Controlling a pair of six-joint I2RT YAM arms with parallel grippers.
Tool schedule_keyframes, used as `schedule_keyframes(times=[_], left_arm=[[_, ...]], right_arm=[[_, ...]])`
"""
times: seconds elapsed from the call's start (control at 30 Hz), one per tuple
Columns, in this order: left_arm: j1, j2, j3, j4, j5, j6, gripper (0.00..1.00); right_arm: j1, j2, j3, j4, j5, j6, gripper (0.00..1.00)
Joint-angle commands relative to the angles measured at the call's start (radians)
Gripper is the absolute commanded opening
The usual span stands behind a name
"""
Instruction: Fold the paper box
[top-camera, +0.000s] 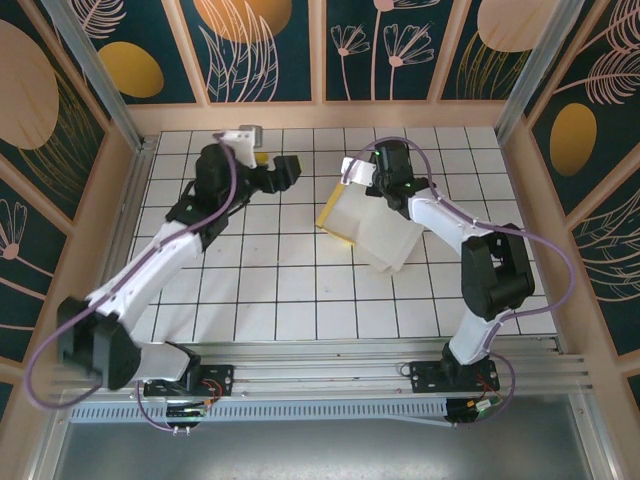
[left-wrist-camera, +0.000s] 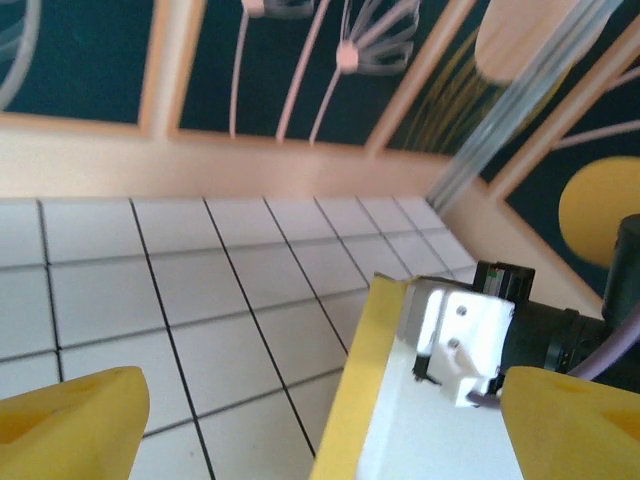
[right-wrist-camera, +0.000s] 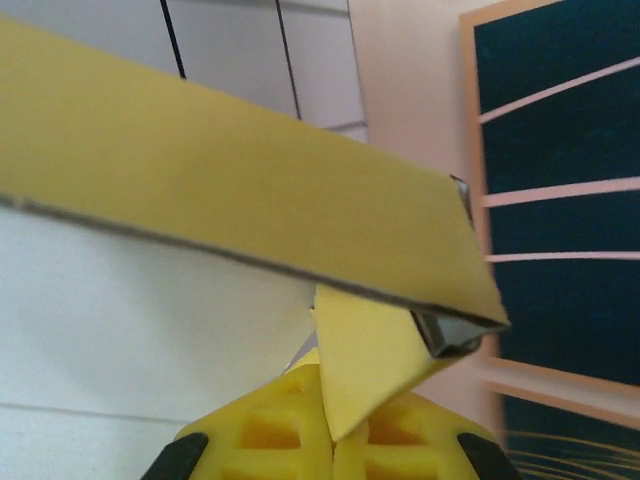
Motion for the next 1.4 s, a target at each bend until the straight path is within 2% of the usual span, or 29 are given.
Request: schedule_keyframes(times=[0.0, 0.13, 0.23, 0.4, 0.5, 0.6, 0.87, 1.03, 1.23, 1.3, 1.37], left_arm=[[0.002, -0.054, -0.114, 0.192, -0.131, -0.015, 0.91], [0.002, -0.061, -0.18, 0.22, -0.159, -0.041, 0.92], [0.003, -0.041, -0.194, 0.226, -0.124, -0.064, 0.92], [0.002, -0.029, -0.238, 0.291, -0.052, -0.118, 0.92], [0.002, -0.026, -0.249, 0.303, -0.044, -0.123, 0.92], [0.004, -0.023, -0.245, 0.294, -0.054, -0.111, 0.92], [0.004, 0.003, -0.231, 0.29, -0.047, -0.102, 0.92], [0.004, 0.015, -0.238, 0.284, -0.046, -0.103, 0.92], [0.004, 0.042, -0.235, 0.27, 0.009, -0.097, 0.9], [0.004, 0.056, -0.228, 0.24, 0.023, -0.078, 0.88], [0.004, 0.074, -0.209, 0.192, 0.033, -0.044, 0.87]], right_arm=[[0.047, -0.012, 0.016, -0.164, 0.207, -0.433, 0.0], [0.128, 0.067, -0.005, -0.176, 0.168, -0.496, 0.0], [0.179, 0.156, -0.014, -0.194, 0.127, -0.471, 0.0], [0.24, 0.258, -0.099, -0.102, 0.055, -0.45, 0.0], [0.257, 0.281, -0.139, -0.017, 0.05, -0.439, 0.07], [0.257, 0.263, -0.151, 0.021, 0.052, -0.433, 0.15], [0.253, 0.167, -0.125, -0.063, 0.028, -0.39, 0.4], [0.252, 0.133, -0.129, -0.084, 0.037, -0.371, 0.42], [0.261, 0.089, -0.108, -0.095, 0.021, -0.31, 0.44], [0.267, 0.055, -0.071, -0.119, -0.013, -0.215, 0.44], [0.274, 0.018, -0.024, -0.158, -0.05, -0.048, 0.44]])
